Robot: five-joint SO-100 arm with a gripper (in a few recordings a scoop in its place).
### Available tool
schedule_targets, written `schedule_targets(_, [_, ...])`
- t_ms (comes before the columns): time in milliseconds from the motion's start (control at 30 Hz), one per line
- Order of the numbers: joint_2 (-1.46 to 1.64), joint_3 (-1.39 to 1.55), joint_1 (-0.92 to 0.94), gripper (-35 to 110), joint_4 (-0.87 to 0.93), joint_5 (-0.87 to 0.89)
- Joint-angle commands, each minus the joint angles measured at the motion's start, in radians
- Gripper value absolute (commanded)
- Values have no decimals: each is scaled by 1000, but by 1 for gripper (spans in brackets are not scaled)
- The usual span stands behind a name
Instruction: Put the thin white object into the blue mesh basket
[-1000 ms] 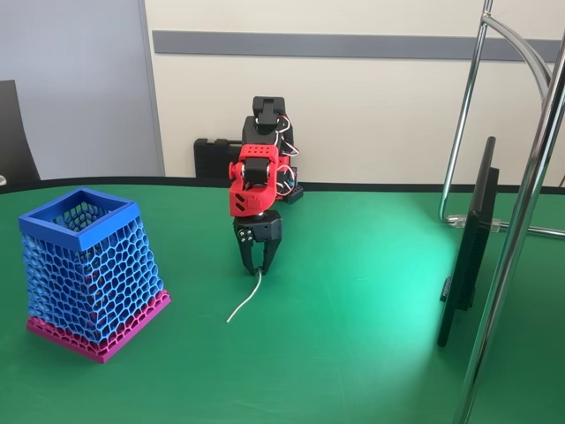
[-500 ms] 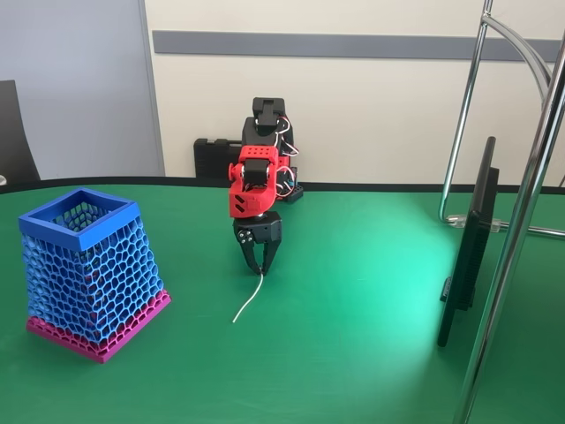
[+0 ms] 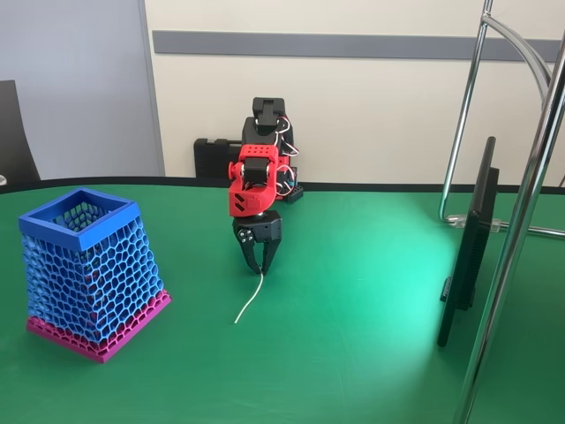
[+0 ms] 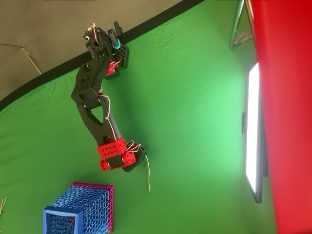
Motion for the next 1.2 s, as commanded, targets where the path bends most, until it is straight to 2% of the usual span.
schedule_targets(0, [86,-17,-6,7,3,-17])
schedule_targets(333, [207,-100,11,5,3,-123])
schedule_targets(900, [347,-396,133,5,3,-465])
schedule_targets(1167, [410,-588,256,6,-6,-637])
